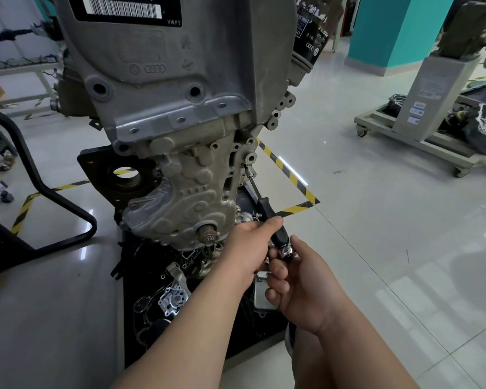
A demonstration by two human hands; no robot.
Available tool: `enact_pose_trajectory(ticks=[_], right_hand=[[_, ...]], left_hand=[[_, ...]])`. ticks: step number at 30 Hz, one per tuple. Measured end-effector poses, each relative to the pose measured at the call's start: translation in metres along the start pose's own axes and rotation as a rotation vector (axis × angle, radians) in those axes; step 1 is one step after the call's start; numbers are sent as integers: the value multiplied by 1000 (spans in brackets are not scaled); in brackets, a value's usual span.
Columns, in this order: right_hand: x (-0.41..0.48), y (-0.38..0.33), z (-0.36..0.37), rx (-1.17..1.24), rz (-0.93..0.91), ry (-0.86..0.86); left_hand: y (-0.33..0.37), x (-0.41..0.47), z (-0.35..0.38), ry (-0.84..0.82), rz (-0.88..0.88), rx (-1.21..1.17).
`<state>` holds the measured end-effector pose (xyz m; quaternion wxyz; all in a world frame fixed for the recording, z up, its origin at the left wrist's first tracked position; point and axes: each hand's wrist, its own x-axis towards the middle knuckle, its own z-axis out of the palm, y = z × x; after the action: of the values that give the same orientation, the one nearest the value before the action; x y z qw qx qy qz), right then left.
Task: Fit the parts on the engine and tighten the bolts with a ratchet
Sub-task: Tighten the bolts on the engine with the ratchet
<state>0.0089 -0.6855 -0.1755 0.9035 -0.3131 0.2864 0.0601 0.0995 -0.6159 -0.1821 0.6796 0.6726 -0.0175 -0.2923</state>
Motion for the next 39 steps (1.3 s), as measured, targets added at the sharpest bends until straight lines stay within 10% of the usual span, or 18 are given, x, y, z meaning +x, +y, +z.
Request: enact_pose_trajectory(ticks=[14,29,39], right_hand=[[8,5,-4,-218,-201,93],[2,20,1,-1074,-720,410],[13,20,-3,-604,-529,332]], left_hand=[[0,0,2,33,28,65],[5,-5,4,35,59,63],[7,-7,0,35,69,160]])
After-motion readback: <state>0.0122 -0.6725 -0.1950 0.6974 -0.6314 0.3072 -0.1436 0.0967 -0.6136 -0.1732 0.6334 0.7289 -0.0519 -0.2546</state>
